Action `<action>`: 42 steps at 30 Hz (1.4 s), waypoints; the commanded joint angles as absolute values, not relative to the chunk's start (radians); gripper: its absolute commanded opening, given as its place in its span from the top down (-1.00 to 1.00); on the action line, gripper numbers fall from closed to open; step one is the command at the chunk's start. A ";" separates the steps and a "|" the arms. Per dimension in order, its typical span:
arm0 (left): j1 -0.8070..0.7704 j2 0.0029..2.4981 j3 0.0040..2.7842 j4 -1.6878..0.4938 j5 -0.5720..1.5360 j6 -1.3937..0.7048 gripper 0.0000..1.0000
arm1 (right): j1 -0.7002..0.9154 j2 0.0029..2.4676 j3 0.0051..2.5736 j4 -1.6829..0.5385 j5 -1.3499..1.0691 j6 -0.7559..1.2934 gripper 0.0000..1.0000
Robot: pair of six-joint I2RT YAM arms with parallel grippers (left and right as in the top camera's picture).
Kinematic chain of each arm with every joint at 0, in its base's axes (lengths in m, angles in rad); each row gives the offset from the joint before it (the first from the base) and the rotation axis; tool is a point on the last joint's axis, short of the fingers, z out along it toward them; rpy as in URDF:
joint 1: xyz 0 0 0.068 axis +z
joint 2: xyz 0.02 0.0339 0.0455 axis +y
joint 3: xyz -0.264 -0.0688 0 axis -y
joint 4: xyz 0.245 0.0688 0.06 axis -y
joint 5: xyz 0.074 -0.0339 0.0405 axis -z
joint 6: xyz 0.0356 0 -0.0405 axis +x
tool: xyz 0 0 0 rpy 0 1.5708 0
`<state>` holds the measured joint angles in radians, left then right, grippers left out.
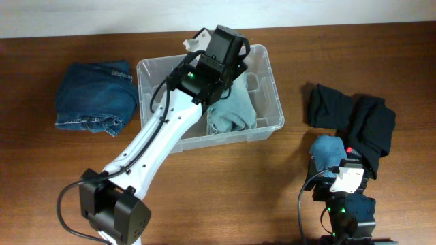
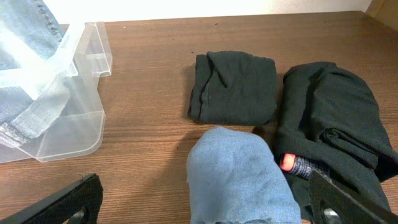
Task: Pack container
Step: 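Lower the light-blue jeans into the box and release them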
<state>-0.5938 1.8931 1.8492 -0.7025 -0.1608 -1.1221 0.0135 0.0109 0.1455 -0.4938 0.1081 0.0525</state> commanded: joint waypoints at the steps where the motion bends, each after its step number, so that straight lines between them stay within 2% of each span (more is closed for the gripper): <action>1: -0.602 1.890 1.866 -0.604 -0.081 -1.140 1.00 | 0.006 0.004 0.138 -0.496 0.117 0.056 -0.97; 3: -0.603 1.890 1.866 -0.548 -0.039 -1.164 1.00 | 0.006 0.004 0.138 -0.496 0.117 0.056 -0.97; 10: -0.603 1.890 1.866 -0.570 -0.052 -1.180 1.00 | 0.006 0.004 0.138 -0.496 0.117 0.056 -0.97; 16: -0.599 1.890 1.866 -0.780 -0.282 -1.173 0.99 | 0.006 0.004 0.138 -0.496 0.117 0.056 -0.97; 23: -0.584 1.890 1.866 -0.910 -0.458 -1.119 0.99 | 0.006 0.004 0.138 -0.496 0.117 0.056 -0.96; 40: -0.455 1.891 1.866 -0.991 -0.499 -0.648 0.99 | 0.006 0.004 0.138 -0.496 0.117 0.056 -0.97; 42: -0.455 1.891 1.866 -1.007 -0.512 -0.596 0.44 | 0.006 0.004 0.138 -0.496 0.117 0.056 -0.97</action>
